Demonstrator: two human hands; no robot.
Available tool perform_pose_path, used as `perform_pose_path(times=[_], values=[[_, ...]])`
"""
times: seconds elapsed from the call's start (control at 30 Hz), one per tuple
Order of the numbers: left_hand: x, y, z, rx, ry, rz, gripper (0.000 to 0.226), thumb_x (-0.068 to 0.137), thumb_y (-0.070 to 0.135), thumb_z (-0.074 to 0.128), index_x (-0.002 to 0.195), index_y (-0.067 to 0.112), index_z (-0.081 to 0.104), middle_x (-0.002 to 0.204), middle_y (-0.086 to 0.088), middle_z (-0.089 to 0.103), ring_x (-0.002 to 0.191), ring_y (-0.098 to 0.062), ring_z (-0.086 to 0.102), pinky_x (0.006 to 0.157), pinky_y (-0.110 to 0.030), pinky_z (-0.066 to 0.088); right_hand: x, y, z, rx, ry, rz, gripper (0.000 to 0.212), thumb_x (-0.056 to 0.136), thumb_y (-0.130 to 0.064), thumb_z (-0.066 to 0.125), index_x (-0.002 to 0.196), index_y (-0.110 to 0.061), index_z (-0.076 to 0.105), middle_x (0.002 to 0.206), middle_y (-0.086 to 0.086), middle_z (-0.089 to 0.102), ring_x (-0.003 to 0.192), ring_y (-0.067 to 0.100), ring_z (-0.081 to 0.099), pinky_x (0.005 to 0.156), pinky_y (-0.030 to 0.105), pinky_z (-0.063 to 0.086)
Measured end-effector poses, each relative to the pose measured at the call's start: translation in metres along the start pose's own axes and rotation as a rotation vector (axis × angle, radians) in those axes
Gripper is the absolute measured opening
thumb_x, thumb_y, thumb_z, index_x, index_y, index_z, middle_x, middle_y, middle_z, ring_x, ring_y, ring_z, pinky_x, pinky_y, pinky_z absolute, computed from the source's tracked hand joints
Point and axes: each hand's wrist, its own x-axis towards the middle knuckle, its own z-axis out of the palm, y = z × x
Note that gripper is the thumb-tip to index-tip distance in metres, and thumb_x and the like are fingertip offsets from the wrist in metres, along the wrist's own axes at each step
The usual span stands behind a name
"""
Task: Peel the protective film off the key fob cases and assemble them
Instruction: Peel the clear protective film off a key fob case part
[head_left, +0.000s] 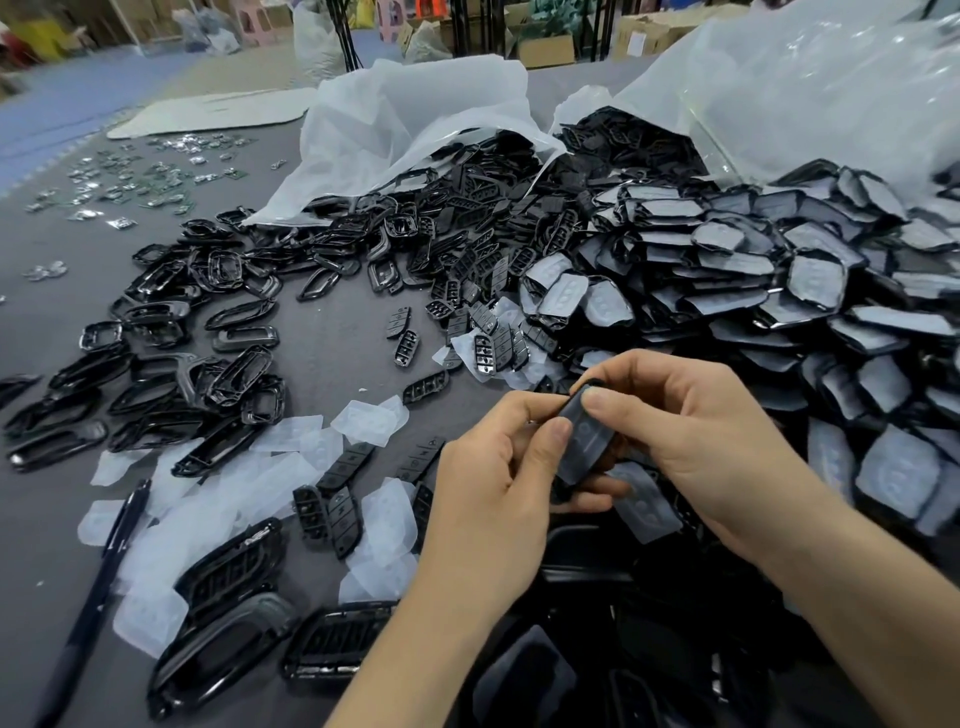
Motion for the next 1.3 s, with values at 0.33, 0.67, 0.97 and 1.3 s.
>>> perform_pose_path(times=[0.33,0.67,0.97,1.3], values=[[0.000,0.000,0.000,0.079,0.025,0.042,0.021,0.097,0.007,0.049,0.095,0.021,0.065,0.076,-0.008,0.073,0.063,-0.024,0.072,0.058,-0.026,0.058,0.001,0.004,0.007,-0.061,0.073,-0.097,0.018,0.088,-0.004,0.062,0.074,-0.015,0.064,0.062,-0.006,0.061,0.058,0.004,0.055,0.054,0.014,0.045],[-0.001,0.007,0.006,-0.058,0.035,-0.011,0.038,0.097,-0.009,0.039,0.103,0.018,0.066,0.078,-0.001,0.074,0.066,-0.019,0.073,0.061,-0.021,0.057,-0.001,0.009,0.012,-0.193,0.192,-0.192,0.017,0.092,-0.007,0.058,0.081,-0.020,0.060,0.067,-0.007,0.059,0.062,0.009,0.054,0.060,0.025,0.048],[-0.004,0.008,0.011,-0.074,0.075,0.032,0.033,0.100,0.001,0.038,0.103,0.021,0.064,0.075,0.002,0.073,0.058,-0.016,0.071,0.055,-0.019,0.055,-0.006,0.007,0.016,-0.144,0.252,-0.226,0.014,0.094,-0.014,0.056,0.081,-0.019,0.059,0.067,-0.001,0.057,0.065,0.031,0.053,0.061,0.045,0.048],[-0.002,0.006,0.010,-0.108,0.073,-0.021,0.025,0.095,0.003,0.052,0.100,0.022,0.066,0.068,-0.006,0.072,0.054,-0.022,0.070,0.048,-0.019,0.053,-0.005,0.010,0.014,-0.009,0.230,-0.139,0.017,0.093,-0.014,0.058,0.077,-0.013,0.065,0.063,-0.004,0.062,0.056,0.004,0.056,0.049,0.012,0.045]])
